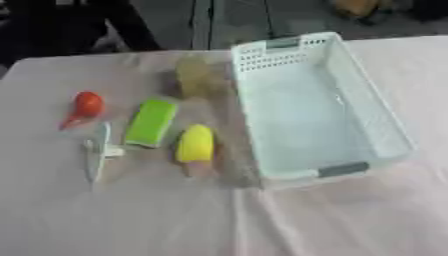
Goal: Pick up objects on the table and place them in the box.
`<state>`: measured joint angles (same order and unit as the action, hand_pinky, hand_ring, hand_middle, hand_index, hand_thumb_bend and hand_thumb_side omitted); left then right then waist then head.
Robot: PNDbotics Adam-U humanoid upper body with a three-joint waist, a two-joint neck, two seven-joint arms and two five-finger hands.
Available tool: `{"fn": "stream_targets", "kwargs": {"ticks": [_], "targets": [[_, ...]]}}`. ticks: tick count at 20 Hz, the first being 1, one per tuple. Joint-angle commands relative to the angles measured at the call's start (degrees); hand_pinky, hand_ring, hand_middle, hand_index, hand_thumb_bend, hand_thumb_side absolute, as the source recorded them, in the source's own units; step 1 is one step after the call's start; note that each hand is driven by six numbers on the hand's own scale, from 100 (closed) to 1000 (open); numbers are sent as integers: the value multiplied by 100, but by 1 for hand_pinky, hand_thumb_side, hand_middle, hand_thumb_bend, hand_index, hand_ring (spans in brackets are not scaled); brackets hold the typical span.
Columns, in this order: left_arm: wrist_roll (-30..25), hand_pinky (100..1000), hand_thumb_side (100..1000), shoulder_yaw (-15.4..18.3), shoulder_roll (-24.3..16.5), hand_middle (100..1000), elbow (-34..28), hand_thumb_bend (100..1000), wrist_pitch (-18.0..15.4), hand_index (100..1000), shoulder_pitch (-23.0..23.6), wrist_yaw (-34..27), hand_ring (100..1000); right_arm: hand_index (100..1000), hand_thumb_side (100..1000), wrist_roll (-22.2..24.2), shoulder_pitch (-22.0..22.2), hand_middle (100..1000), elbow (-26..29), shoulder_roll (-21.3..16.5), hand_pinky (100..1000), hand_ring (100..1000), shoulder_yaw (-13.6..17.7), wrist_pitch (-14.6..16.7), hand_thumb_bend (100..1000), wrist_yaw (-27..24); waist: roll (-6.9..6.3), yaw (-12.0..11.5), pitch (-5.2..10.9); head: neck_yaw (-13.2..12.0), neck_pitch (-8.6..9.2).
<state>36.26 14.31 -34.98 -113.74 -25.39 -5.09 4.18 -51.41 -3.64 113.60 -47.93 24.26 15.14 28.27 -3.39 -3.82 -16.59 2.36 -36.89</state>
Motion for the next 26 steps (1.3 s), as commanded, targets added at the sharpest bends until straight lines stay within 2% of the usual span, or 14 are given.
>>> {"fn": "stream_targets", "kwargs": {"ticks": [1, 9, 12, 13, 16, 17, 18, 19, 26], "targets": [[-70, 966, 1000, -26, -59, 994, -86, 117, -297, 1000, 21, -266, 981, 918, 1000, -56, -81, 854, 99, -79, 885, 917, 24, 211, 100, -195, 10, 10, 110, 26, 126], [-476, 966, 1000, 10, 28, 991, -86, 120, -1018, 1000, 106, -986, 979, 913, 1000, -56, -115, 849, 99, -15, 881, 914, 42, 393, 100, -390, 3, 21, 114, 42, 217], [-623, 968, 1000, 55, 24, 988, -86, 119, -1103, 1000, 143, -1146, 976, 913, 1000, -56, -114, 849, 99, -20, 881, 914, 40, 388, 100, -406, 3, 30, 119, 12, 236], [-666, 965, 1000, 85, 9, 964, -86, 168, -1075, 1000, 165, -1151, 962, 911, 1000, -56, -109, 848, 99, -24, 881, 913, 41, 380, 100, -399, 3, 26, 120, -18, 234], [-839, 967, 993, 308, -144, 956, -86, 204, -874, 1000, 259, -979, 956, 907, 1000, -56, -86, 846, 99, -42, 879, 911, 50, 340, 100, -369, -7, 4, 130, -121, 211], [-901, 967, 951, 373, -205, 954, -86, 211, -799, 1000, 278, -906, 955, 904, 1000, -56, -80, 844, 99, -43, 878, 909, 52, 324, 100, -364, -12, -4, 131, -137, 209], [-959, 967, 951, 426, -265, 954, -86, 211, -718, 1000, 292, -827, 955, 904, 1000, -56, -75, 844, 99, -42, 878, 909, 52, 306, 100, -363, -14, -10, 133, -146, 208], [-1003, 980, 877, 464, -315, 955, -86, 243, -634, 1000, 307, -743, 969, 902, 1000, -56, -69, 841, 99, -45, 876, 907, 49, 290, 100, -362, -26, -19, 133, -151, 209], [-1581, 995, 832, 694, -974, 953, -86, 198, 1, 1000, 394, -108, 984, 898, 1000, -56, -61, 840, 99, -91, 876, 905, 5, 202, 100, -309, -50, -90, 145, -154, 288]]}}
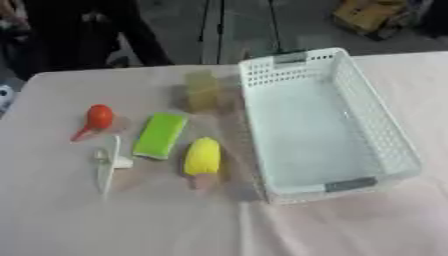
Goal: Pick up objects on the table and place them in the box.
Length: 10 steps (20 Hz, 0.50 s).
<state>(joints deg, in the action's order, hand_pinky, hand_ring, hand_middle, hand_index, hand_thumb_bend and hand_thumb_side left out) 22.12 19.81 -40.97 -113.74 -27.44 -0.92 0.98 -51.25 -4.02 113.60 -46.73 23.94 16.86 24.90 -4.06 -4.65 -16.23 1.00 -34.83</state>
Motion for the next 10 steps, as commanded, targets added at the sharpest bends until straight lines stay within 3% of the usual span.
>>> {"fn": "stream_targets", "kwargs": {"ticks": [1, 2, 3, 5, 7, 10], "targets": [[-223, 995, 822, 139, -423, 948, -85, 206, 298, 1000, -56, 303, 986, 896, 1000, -72, -23, 838, 99, -208, 875, 904, 32, 21, 100, 31, 14, -7, 111, -15, 91], [-272, 995, 822, 128, -495, 948, -85, 206, 389, 1000, -97, 395, 986, 896, 1000, -72, -21, 838, 99, -204, 875, 904, 27, 10, 100, 31, 14, -9, 112, -9, 98], [-304, 1000, 833, 81, -587, 940, -85, 265, 567, 1000, -152, 661, 989, 893, 1000, -72, -23, 836, 99, -203, 874, 902, 20, 1, 100, 28, 9, -1, 117, -25, 99], [-383, 1000, 866, -184, -814, 940, -85, 280, 1068, 1000, -314, 1585, 991, 891, 1000, -72, -32, 833, 99, -203, 872, 900, -3, -24, 100, 8, 3, 24, 131, -70, 98], [-475, 1000, 883, -465, -969, 946, -85, 277, 1406, 1000, -424, 2252, 993, 890, 1000, -72, -35, 831, 99, -198, 872, 899, -19, -53, 100, -10, 0, 37, 141, -88, 108], [-681, 1000, 916, -753, -1228, 975, -85, 227, 1613, 1000, -579, 2705, 948, 886, 1000, -72, -35, 826, 99, -189, 870, 897, -47, -84, 100, -39, -8, 45, 160, -103, 91]]}}
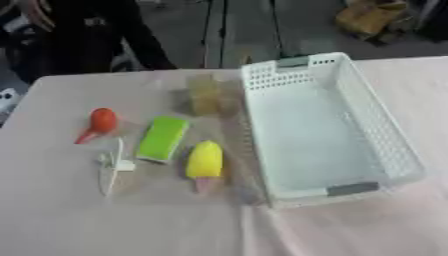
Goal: Pick up objects on the table and place them in the box.
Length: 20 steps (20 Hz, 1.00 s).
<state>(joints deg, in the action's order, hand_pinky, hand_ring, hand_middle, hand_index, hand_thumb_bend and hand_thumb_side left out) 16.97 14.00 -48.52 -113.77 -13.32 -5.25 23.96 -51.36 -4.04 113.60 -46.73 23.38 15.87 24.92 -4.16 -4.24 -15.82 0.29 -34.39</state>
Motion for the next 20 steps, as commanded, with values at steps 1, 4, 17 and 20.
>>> {"fn": "stream_targets", "kwargs": {"ticks": [1, 4, 17, 20], "targets": [[-304, 1000, 915, -254, -571, 977, -82, 221, 256, 1000, -229, 483, 940, 885, 1000, -61, -33, 826, 99, -187, 870, 896, -4, 7, 100, -52, 2, 3, 127, -33, 38], [-634, 1000, 919, -445, -761, 980, -82, 187, 335, 1000, -480, 527, 984, 884, 1000, -61, -52, 824, 99, -175, 870, 896, -48, 8, 100, -63, 4, 11, 144, -60, 27], [-1789, 1000, 936, -1209, -1032, 1000, -82, 165, 382, 1000, -1474, 237, 1000, 865, 1000, -61, -210, 811, 99, -18, 863, 885, -215, 173, 100, 132, 9, 71, 185, -31, 120], [-2240, 1000, 977, -1426, -1193, 1000, -82, 198, 380, 1000, -1615, 333, 1000, 859, 1000, -61, -229, 808, 99, 11, 863, 885, -244, 183, 100, 146, -16, 101, 198, -53, 127]]}}
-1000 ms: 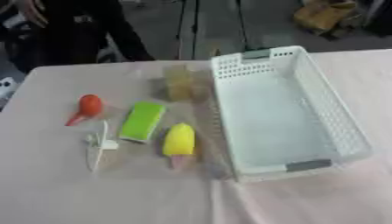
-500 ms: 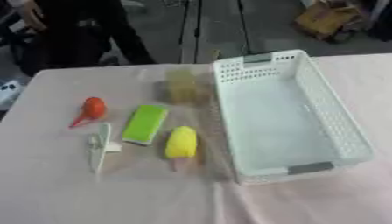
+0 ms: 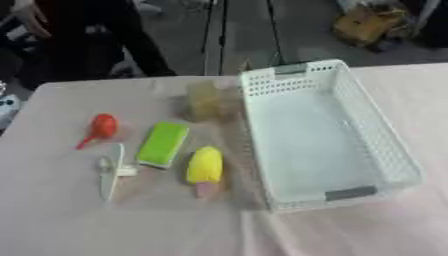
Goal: Pick up objects on the table and place them in the box.
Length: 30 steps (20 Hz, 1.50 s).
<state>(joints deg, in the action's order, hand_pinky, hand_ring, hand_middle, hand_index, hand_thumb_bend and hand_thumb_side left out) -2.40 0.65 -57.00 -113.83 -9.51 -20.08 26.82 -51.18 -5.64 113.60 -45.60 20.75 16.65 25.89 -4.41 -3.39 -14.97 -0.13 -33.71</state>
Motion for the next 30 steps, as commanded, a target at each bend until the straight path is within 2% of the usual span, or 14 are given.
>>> {"fn": "stream_targets", "kwargs": {"ticks": [1, 7, 9, 10, 11, 12, 17, 18, 19, 20, 21, 25, 26, 30], "targets": [[-456, 1000, 977, -142, -370, 1000, -76, 198, 13, 1000, -176, 63, 1000, 859, 1000, -79, -71, 808, 99, -94, 863, 885, 11, 101, 100, 47, 4, 24, 116, -17, 61], [-1212, 1000, 1000, -383, -467, 1000, -76, 181, -90, 1000, -399, 143, 1000, 855, 1000, -79, -61, 805, 99, -47, 862, 883, -10, 56, 100, 26, -15, 88, 122, -56, 47], [-1402, 1000, 1000, -509, -598, 1000, -76, 202, -174, 1000, -581, 146, 1000, 853, 1000, -79, -59, 803, 99, -51, 861, 882, -27, 41, 100, 25, -32, 104, 134, -75, 18], [-1486, 1000, 1000, -579, -673, 1000, -76, 239, -209, 1000, -675, 151, 1000, 850, 1000, -79, -62, 801, 99, -56, 861, 881, -38, 33, 100, 26, -45, 111, 140, -86, 7], [-1586, 1000, 1000, -679, -780, 1000, -76, 239, -254, 1000, -789, 175, 1000, 850, 1000, -79, -71, 801, 99, -66, 861, 881, -55, 29, 100, 24, -64, 121, 146, -101, -3], [-1672, 1000, 1000, -760, -855, 1000, -76, 291, -279, 1000, -875, 201, 1000, 847, 1000, -79, -76, 800, 99, -75, 861, 881, -69, 26, 100, 23, -80, 128, 151, -110, -8], [-2150, 1000, 1000, -1175, -1097, 1000, -48, 361, -260, 1000, -1182, 481, 1000, 843, 1000, -79, -84, 798, 99, -97, 860, 880, -148, 20, 100, 34, -167, 191, 165, -136, -5], [-2203, 1000, 1000, -1217, -1091, 1000, -14, 438, -249, 1000, -1230, 522, 1000, 841, 1000, -79, -83, 796, 99, -93, 860, 880, -157, 17, 100, 34, -176, 201, 165, -140, -3], [-2273, 1000, 1000, -1265, -1069, 1000, 66, 448, -232, 1000, -1296, 562, 1000, 840, 1000, -79, -80, 795, 99, -86, 860, 879, -171, 13, 100, 34, -187, 217, 166, -153, -2], [-2335, 1000, 1000, -1307, -1040, 1000, 142, 548, -228, 1000, -1358, 588, 1000, 837, 1000, -79, -78, 794, 99, -81, 859, 878, -181, 10, 100, 35, -194, 226, 167, -159, -2], [-2428, 1000, 1000, -1353, -997, 1000, 238, 563, -223, 1000, -1431, 599, 1000, 836, 1000, -79, -78, 793, 99, -72, 859, 878, -192, 5, 100, 33, -202, 237, 169, -169, -5], [-2591, 1000, 1000, -1437, -798, 1000, 594, 536, -128, 1000, -1722, 454, 1000, 833, 1000, -79, -72, 789, 99, -30, 857, 876, -228, -19, 100, 19, -215, 242, 176, -185, -36], [-2551, 1000, 1000, -1456, -755, 1000, 683, 472, -71, 1000, -1784, 404, 1000, 831, 1000, -79, -67, 788, 99, -20, 857, 875, -233, -28, 100, 15, -216, 240, 179, -186, -52], [-2170, 1000, 1000, -1540, -557, 1000, 1109, 435, 292, 1000, -2018, 222, 1000, 830, 1000, -79, -65, 787, 99, 2, 858, 875, -258, -49, 100, -17, -212, 246, 192, -295, -203]]}}
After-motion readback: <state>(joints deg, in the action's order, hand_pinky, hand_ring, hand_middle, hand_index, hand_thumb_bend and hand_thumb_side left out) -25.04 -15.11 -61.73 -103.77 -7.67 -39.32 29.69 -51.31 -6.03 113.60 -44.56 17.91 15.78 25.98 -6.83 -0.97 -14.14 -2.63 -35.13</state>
